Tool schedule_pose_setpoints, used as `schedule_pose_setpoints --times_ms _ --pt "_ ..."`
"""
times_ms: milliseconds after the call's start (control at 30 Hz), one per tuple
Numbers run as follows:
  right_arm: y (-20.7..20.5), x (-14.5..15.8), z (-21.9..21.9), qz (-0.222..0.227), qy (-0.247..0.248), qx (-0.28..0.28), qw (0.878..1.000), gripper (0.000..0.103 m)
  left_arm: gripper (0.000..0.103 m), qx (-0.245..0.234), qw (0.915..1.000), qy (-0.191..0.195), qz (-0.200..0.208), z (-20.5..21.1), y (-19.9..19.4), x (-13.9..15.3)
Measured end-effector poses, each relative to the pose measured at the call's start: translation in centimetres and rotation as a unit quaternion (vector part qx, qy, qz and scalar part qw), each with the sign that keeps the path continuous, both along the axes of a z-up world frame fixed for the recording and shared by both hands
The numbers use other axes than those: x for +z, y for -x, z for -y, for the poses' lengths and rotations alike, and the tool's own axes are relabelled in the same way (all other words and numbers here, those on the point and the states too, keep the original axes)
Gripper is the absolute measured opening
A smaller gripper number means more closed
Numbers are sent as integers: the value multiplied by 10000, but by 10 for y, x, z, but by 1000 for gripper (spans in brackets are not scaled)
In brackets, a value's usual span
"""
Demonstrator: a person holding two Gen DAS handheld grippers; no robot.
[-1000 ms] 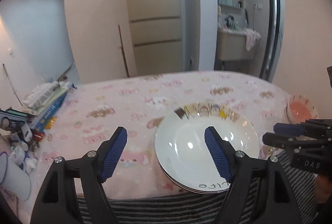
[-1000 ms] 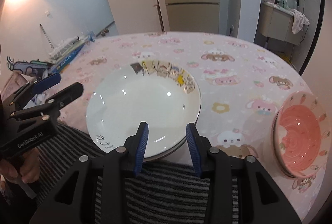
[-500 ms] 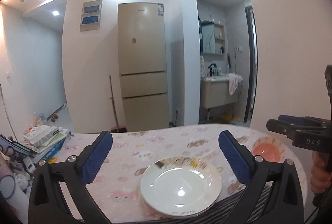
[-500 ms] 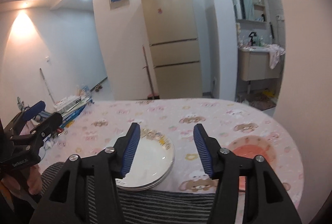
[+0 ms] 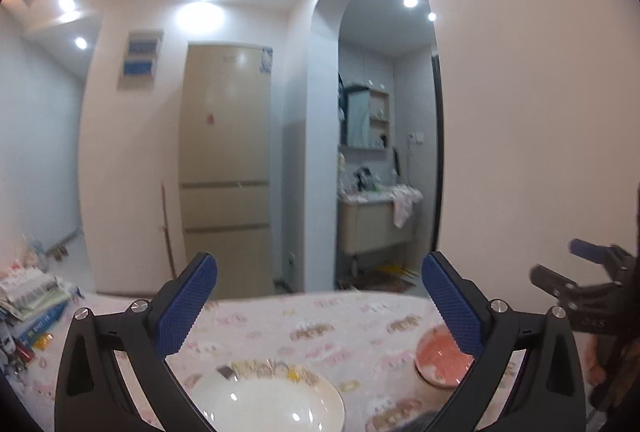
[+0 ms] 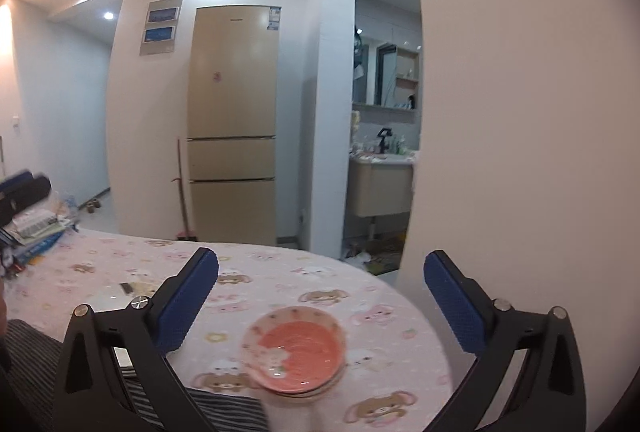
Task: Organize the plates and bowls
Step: 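Move both tools to the stacked pink bowls and close on the rim, then lift the pink bowl stack and carry it over the plate stack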
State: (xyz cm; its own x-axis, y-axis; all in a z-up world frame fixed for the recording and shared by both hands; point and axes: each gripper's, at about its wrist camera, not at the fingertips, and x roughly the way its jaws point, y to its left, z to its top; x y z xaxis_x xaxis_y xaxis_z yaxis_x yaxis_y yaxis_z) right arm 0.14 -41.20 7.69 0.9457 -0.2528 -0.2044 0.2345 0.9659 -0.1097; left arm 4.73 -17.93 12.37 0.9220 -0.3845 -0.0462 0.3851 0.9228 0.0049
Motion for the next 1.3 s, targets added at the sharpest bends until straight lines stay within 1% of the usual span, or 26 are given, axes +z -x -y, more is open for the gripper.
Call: schedule_pose_setpoints --times_ms 67,100,167,200,267,300,367,400,433,467,500,533,567,600,667,733,767,833,933,1000,1067,1100,1133,1200,1233,1300 --pt "8 -2 5 46 102 -115 9999 103 103 95 9992 -361 121 17 -3 -2" --pt "11 -3 8 80 104 -65 9999 103 103 180 9979 -588 222 29 -5 -6" --pt "14 -3 13 80 -51 -37 9999 103 103 299 9957 -843 242 46 -8 -12" --pt "14 -2 17 65 -166 -36 9998 103 103 173 9958 -898 97 53 -13 -15" --pt "12 -5 24 47 -329 -36 9994 103 103 -225 9960 -823 -265 59 -23 -20" --pt "10 -6 28 34 -390 -94 9992 103 103 -488 9942 -794 -541 64 -30 -24" --pt "9 -11 35 20 -471 -167 9987 103 103 -637 9917 -790 -790 72 -35 -28" --pt "5 -15 39 -84 -527 -168 9984 103 103 -687 9905 -826 -855 78 -38 -30" --pt "-2 -19 41 -279 -587 -114 9978 103 103 -779 9879 -919 -975 85 -43 -33" --pt "-12 -25 43 -634 -664 58 9958 103 103 -901 9845 -968 -1153 91 -48 -36" --pt "-19 -31 43 -914 -733 217 9929 103 103 -1087 9798 -903 -1413 95 -57 -40" --pt "-29 -36 45 -1156 -809 356 9894 103 103 -1220 9765 -841 -1567 98 -61 -42" --pt "-35 -41 46 -1301 -834 374 9873 103 103 -1348 9718 -802 -1761 101 -69 -45" --pt "-40 -43 48 -1350 -820 326 9869 103 103 -1393 9672 -849 -1949 108 -78 -51" --pt "-47 -48 51 -1319 -746 227 9882 103 103 -1295 9631 -1064 -2104 119 -87 -60" --pt "-56 -54 57 -1493 -766 240 9855 103 103 -852 9635 -1353 -2148 132 -92 -70" --pt "-61 -58 61 -1657 -871 255 9820 103 103 -746 9633 -1419 -2151 137 -96 -75" --pt "-71 -65 72 -1949 -1232 334 9725 103 103 -768 9597 -1511 -2244 144 -104 -85" --pt "-88 -80 95 -2488 -2032 401 9462 102 103 -782 9495 -1634 -2563 155 -118 -99" --pt "-98 -89 104 -2795 -2254 477 9321 89 103 -840 9382 -1762 -2859 161 -128 -108" --pt "-109 -100 107 -3210 -2259 416 9188 62 99 -869 9275 -1899 -3099 168 -134 -115" --pt "-113 -108 104 -3373 -2246 420 9133 57 95 -986 9206 -1913 -3259 172 -138 -119" --pt "-116 -113 103 -3497 -2271 433 9079 50 94 -1096 9125 -1913 -3445 175 -142 -125" --pt "-120 -122 105 -3623 -2466 484 8976 47 79 -1241 8994 -1841 -3765 180 -150 -135" --pt "-121 -124 105 -3660 -2541 485 8939 45 76 -1291 8931 -1757 -3934 181 -155 -140" --pt "-124 -125 105 -3682 -2578 481 8920 39 57 -1311 8861 -1651 -4127 182 -159 -149"
